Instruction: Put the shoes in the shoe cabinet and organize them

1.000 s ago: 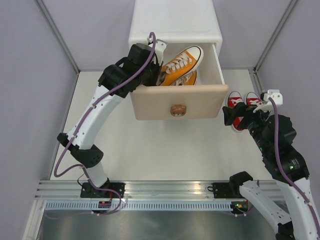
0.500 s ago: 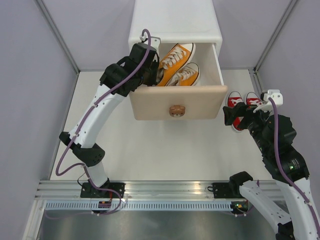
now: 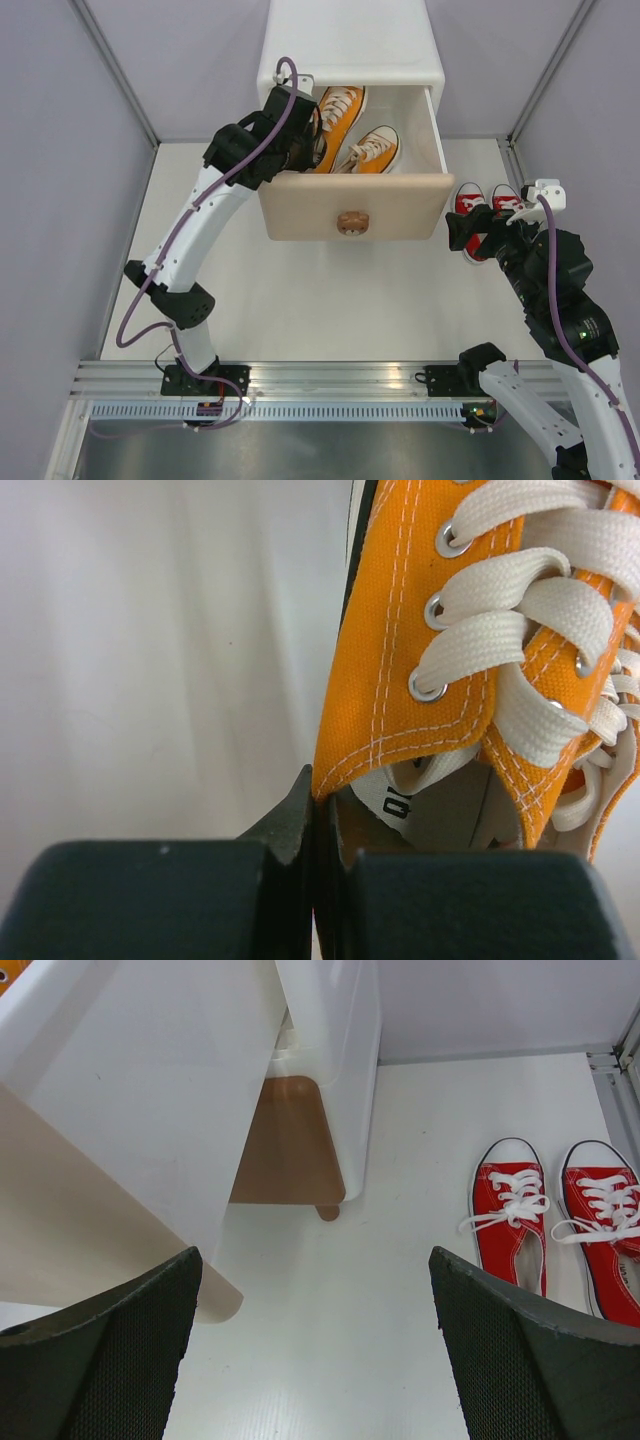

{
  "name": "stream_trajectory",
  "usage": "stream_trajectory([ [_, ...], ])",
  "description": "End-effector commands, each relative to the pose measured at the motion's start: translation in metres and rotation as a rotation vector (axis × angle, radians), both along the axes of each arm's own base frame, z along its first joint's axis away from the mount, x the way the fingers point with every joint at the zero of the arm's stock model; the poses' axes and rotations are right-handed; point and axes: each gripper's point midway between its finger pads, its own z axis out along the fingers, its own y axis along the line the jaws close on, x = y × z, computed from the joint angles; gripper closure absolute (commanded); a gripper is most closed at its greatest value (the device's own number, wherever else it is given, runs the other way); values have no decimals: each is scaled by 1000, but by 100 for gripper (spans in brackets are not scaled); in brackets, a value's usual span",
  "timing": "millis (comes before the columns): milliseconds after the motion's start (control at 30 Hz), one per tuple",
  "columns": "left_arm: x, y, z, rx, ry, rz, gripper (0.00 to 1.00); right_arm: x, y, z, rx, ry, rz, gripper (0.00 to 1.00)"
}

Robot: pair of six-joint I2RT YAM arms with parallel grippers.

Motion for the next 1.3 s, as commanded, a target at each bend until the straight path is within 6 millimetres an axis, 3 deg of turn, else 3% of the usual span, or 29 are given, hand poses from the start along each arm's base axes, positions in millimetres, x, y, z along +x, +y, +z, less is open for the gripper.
stream_trajectory([
  [0, 0, 3, 46, -137, -109, 72, 98, 2, 3, 10, 9, -39, 10, 2],
  [400, -6, -10, 63, -262, -115, 97, 98, 1, 4, 11, 13, -45, 18, 2],
  [600, -9, -26, 56, -295, -86, 97, 98, 1, 6, 10, 19, -45, 25, 2],
  [1067, -18, -26, 24, -286, -11, 164, 98, -7, 2, 19, 14, -78, 16, 2],
  [1267, -20, -25, 26, -315, -7, 189, 98, -10, -1, 25, 19, -96, 10, 2],
])
